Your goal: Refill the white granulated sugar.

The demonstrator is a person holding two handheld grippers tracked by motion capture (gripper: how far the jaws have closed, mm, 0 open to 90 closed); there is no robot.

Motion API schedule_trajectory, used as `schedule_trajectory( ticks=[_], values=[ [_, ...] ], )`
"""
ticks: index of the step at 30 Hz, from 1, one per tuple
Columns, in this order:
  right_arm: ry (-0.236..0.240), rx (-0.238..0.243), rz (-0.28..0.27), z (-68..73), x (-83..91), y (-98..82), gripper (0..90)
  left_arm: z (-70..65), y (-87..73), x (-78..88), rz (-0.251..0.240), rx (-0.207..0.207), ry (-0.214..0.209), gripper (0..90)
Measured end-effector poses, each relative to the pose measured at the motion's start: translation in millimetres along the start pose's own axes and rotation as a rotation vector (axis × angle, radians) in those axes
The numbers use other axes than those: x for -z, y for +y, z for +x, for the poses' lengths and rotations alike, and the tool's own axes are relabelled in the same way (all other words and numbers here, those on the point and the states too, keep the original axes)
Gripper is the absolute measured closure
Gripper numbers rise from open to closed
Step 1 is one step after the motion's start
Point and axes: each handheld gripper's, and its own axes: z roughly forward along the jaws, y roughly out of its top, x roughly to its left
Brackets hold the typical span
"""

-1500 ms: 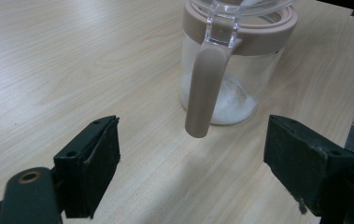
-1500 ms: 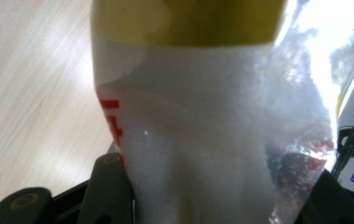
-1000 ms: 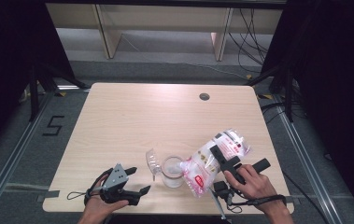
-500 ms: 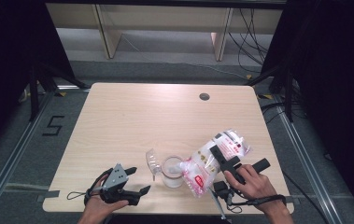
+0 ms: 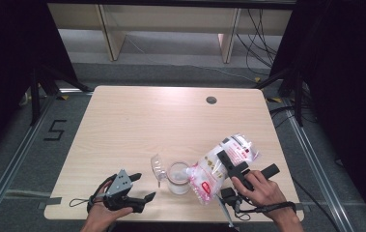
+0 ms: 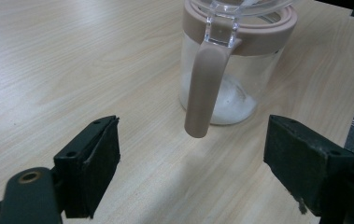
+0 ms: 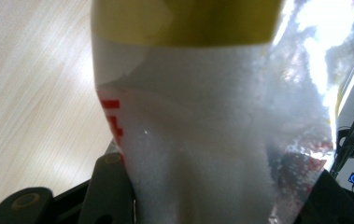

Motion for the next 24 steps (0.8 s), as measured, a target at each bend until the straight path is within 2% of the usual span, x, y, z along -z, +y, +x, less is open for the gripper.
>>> schedule_trajectory(
  ticks=[11, 21, 24],
  values=[
    [0.013, 0.019, 0.004, -1.5, 0.0, 1.3, 55.1, -0.3, -0.1, -0.4, -0.004, 0.004, 0.001, 18.0],
    [0.009, 0.004, 0.001, -1.1, 0.3, 1.4, 55.6, 0.1, 0.2, 0.6, 0.003, -0.005, 0.003, 18.0],
    [0.014, 0.021, 0.001, -1.5, 0.2, 1.8, 55.9, -0.1, 0.2, 0.5, 0.002, -0.005, 0.002, 18.0]
  ],
)
